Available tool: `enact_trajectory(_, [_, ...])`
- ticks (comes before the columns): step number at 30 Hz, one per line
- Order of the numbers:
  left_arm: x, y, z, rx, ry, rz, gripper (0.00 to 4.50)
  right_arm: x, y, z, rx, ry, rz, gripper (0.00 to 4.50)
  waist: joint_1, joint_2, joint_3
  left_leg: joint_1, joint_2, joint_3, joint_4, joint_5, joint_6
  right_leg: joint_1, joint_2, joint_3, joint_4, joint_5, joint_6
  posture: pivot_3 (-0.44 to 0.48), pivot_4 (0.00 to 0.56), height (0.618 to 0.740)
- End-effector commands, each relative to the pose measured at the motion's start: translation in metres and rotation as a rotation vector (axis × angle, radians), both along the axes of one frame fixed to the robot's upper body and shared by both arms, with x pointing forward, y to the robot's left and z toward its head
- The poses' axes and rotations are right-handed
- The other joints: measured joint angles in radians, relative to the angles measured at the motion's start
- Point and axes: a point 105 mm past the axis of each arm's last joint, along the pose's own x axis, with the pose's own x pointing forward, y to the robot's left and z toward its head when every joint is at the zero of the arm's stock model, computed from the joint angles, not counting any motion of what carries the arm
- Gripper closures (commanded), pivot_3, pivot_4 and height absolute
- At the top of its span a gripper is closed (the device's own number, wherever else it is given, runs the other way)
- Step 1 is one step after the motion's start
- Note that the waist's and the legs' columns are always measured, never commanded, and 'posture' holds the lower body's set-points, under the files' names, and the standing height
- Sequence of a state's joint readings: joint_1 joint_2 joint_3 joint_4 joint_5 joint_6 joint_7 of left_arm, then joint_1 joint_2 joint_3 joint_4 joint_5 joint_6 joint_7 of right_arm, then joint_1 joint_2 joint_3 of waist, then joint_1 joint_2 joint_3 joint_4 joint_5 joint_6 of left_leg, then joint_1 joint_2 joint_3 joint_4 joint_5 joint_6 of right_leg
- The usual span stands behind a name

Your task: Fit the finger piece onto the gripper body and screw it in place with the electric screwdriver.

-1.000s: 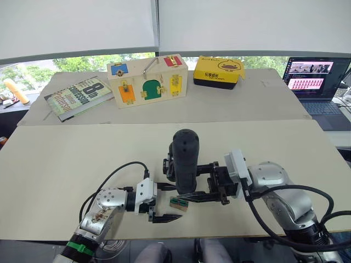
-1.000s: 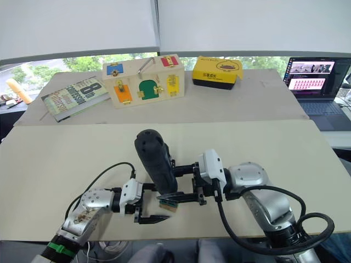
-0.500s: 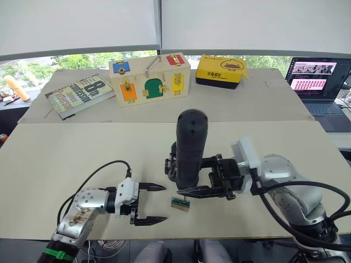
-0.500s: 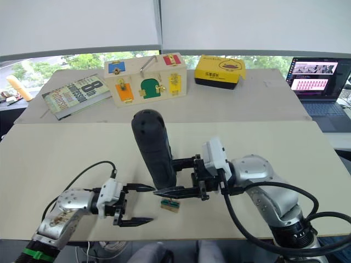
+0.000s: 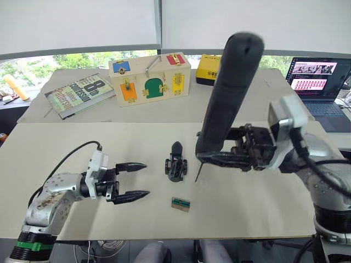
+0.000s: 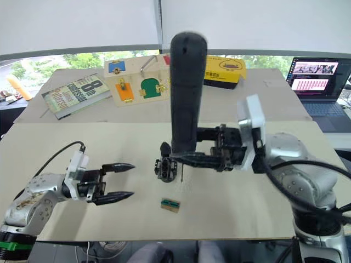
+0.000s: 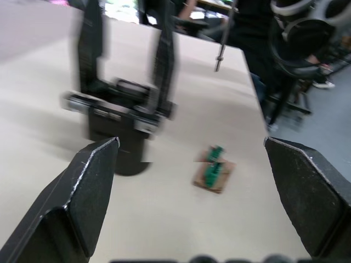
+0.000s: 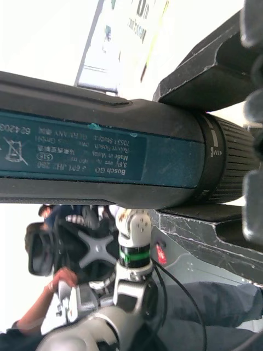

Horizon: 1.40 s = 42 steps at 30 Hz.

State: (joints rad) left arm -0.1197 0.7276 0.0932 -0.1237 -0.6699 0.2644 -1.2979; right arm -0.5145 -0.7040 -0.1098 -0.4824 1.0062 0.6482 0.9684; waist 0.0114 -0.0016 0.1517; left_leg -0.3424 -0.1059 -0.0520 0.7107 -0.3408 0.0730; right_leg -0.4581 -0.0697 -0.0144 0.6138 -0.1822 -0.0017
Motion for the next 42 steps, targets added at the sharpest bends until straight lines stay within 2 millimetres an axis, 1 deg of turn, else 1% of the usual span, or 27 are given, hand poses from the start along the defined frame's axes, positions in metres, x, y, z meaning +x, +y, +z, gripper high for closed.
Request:
enact_trajectory(1, [0.009,0.006,0.015,-0.015,-0.060,0.030,0.00,0.003,-0.008,0.024,0.068,-0.046,-0.022,2.59,0.000,0.000,0.000,0.000,0.000,0.000,0.000,0.000,0.000,0.000,0.000,0.000,0.000,0.000,0.000,0.000,0.150,0.740])
enact_trajectory(7, [0.016,0.006,0.020,0.001,-0.089,0.024,0.00,0.016,-0.008,0.034,0.083,-0.064,-0.039,2.59,-0.002,0.000,0.000,-0.001,0.000,0.000,0.000,0.000,0.000,-0.001,0.000,0.000,0.000,0.000,0.000,0.000,0.150,0.740])
enact_trajectory(9, [0.019,0.005,0.021,0.006,-0.103,0.026,0.00,0.021,-0.005,0.039,0.097,-0.067,-0.041,2.59,-0.003,0.000,0.000,-0.002,0.000,0.000,0.000,0.000,0.000,-0.002,0.000,0.000,0.000,0.000,0.000,0.000,0.150,0.740])
enact_trajectory(13, [0.022,0.003,0.017,0.016,-0.113,0.024,0.00,0.028,0.003,0.039,0.096,-0.094,-0.048,2.59,-0.004,0.000,0.000,-0.002,0.000,0.000,0.000,0.000,0.000,-0.002,0.000,-0.001,0.000,0.000,0.000,0.000,0.150,0.740])
enact_trajectory(19, [0.018,-0.003,0.006,0.036,-0.101,0.008,0.00,0.026,0.022,0.041,0.120,-0.090,-0.003,2.59,-0.006,0.000,0.000,-0.004,0.000,0.000,0.001,0.000,0.000,-0.003,0.000,-0.001,0.000,0.000,0.000,0.000,0.150,0.740])
enact_trajectory(24, [0.019,-0.009,-0.001,0.055,-0.118,0.003,0.00,0.032,0.036,0.037,0.108,-0.074,0.007,2.59,-0.008,0.000,0.000,-0.004,0.000,0.000,0.001,0.000,0.000,-0.003,0.000,-0.001,0.001,0.000,0.000,0.000,0.150,0.740])
enact_trajectory(30, [0.020,-0.012,-0.007,0.056,-0.137,0.003,0.00,0.036,0.049,0.022,0.076,-0.034,0.018,2.59,-0.011,0.000,0.000,-0.004,0.000,0.000,0.002,0.000,0.000,-0.004,0.000,-0.001,0.002,0.000,0.000,0.000,0.150,0.740])
enact_trajectory(34, [0.022,-0.011,-0.011,0.062,-0.159,0.010,0.00,0.041,0.053,0.010,0.037,-0.003,0.014,2.59,-0.016,0.000,0.000,-0.004,0.000,0.000,0.002,0.000,0.000,-0.004,0.000,-0.002,0.002,0.000,0.000,0.000,0.150,0.740])
enact_trajectory(37, [0.023,-0.012,-0.020,0.077,-0.169,0.009,0.00,0.043,0.057,0.000,-0.007,0.007,0.022,2.59,-0.018,0.000,0.000,-0.004,-0.001,0.000,0.002,0.000,0.000,-0.004,0.000,-0.002,0.002,0.000,0.000,0.000,0.150,0.740])
enact_trajectory(42, [0.026,-0.016,-0.029,0.083,-0.173,0.004,0.00,0.042,0.061,-0.003,-0.017,0.015,0.037,2.59,-0.021,0.000,0.000,-0.004,-0.001,0.000,0.002,0.000,0.000,-0.004,0.000,-0.002,0.003,0.000,0.000,0.000,0.150,0.740])
